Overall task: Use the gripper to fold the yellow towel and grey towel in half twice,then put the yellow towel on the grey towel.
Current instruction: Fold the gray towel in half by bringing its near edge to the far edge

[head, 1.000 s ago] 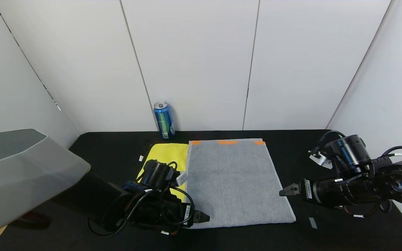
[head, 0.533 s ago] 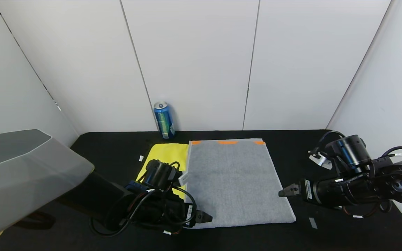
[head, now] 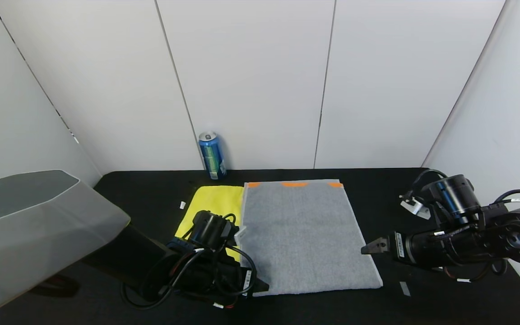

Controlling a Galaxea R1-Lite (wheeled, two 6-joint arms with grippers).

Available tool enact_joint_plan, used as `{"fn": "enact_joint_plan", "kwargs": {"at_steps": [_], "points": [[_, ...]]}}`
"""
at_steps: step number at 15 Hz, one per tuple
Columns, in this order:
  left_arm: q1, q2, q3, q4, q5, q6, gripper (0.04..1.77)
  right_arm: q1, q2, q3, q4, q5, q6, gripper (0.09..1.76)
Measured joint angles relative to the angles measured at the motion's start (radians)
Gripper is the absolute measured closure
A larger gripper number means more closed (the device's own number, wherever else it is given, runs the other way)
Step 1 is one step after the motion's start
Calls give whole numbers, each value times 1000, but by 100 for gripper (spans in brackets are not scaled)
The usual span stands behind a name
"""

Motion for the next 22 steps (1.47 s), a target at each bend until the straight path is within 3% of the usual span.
{"fn": "enact_joint_plan", "kwargs": {"at_steps": [2,4,22], "points": [[0,4,0,-2,0,-1,104,0,1,-1,0,0,0,14],[0,5,0,-4,1,-1,166,-2,4,-1,-1,0,0,14],[4,-16,30,-83,16,4,167,31,106,-1,-64,-11,10,14]]}}
